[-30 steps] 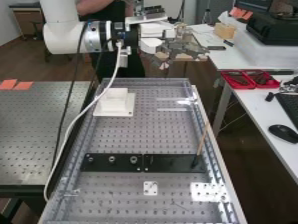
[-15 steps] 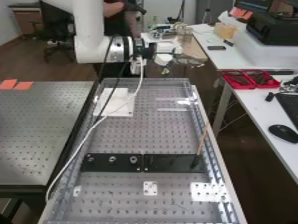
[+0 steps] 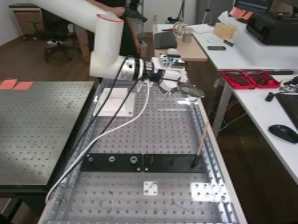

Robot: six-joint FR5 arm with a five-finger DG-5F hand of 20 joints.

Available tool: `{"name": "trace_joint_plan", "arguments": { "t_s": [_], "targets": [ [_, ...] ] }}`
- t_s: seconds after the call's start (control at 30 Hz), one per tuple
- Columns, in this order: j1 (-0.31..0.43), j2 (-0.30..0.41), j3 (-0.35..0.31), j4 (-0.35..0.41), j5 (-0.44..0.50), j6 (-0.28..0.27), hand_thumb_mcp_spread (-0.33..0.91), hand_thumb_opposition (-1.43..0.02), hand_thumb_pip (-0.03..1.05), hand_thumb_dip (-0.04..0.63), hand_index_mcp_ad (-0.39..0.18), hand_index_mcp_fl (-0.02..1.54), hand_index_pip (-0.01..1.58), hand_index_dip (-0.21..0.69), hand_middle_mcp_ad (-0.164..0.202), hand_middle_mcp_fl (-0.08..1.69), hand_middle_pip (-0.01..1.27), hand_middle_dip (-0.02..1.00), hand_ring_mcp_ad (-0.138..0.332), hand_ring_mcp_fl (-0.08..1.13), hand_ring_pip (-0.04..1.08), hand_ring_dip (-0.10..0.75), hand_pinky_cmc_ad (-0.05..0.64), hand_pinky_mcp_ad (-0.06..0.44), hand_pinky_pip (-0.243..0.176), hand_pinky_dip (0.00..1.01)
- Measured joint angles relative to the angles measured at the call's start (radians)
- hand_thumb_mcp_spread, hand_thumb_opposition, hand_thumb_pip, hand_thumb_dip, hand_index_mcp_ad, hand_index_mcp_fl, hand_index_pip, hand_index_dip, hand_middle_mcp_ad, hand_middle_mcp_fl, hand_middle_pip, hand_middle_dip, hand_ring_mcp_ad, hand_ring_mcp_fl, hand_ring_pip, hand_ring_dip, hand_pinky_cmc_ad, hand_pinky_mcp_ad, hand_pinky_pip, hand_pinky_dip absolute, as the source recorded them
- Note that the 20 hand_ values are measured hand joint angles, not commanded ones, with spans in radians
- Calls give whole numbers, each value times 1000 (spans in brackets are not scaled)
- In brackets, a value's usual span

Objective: Grab the drill bit and place it in the clear container

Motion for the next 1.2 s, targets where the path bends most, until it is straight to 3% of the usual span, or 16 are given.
{"name": "trace_joint_plan", "arguments": {
  "t_s": [0.47, 0.57, 0.8, 0.9, 1.1, 1.2],
  "targets": [
    [-5, 6, -3, -4, -8, 19, 668, -977, 422, 302, -138, 906, 794, 415, 49, 428, 105, 271, 168, 164, 103, 58, 365, 152, -66, 152],
    [-5, 6, 1, -16, -9, 22, 607, -929, 506, 302, -138, 616, 648, 401, 49, 393, 105, 271, 168, 131, 103, 58, 367, 152, -68, 152],
    [-5, 16, -3, -16, -2, 19, 518, -867, 562, 302, -129, 525, 576, 401, 51, 353, 105, 271, 168, 94, 103, 58, 365, 152, -65, 152],
    [-12, 43, -13, -17, -2, 16, 501, -859, 562, 302, -120, 508, 513, 401, 51, 328, 105, 271, 168, 82, 103, 58, 347, 152, -61, 152],
    [-33, 153, -53, 25, -6, -9, 454, -805, 529, 302, -103, 508, 241, 414, 49, 328, 105, 271, 169, 65, 101, 58, 349, 152, -59, 152],
    [-45, 221, -81, 56, -3, -39, 422, -789, 518, 298, -87, 581, 164, 429, 51, 326, 105, 271, 166, 52, 101, 58, 333, 152, -59, 154]
  ]
}}
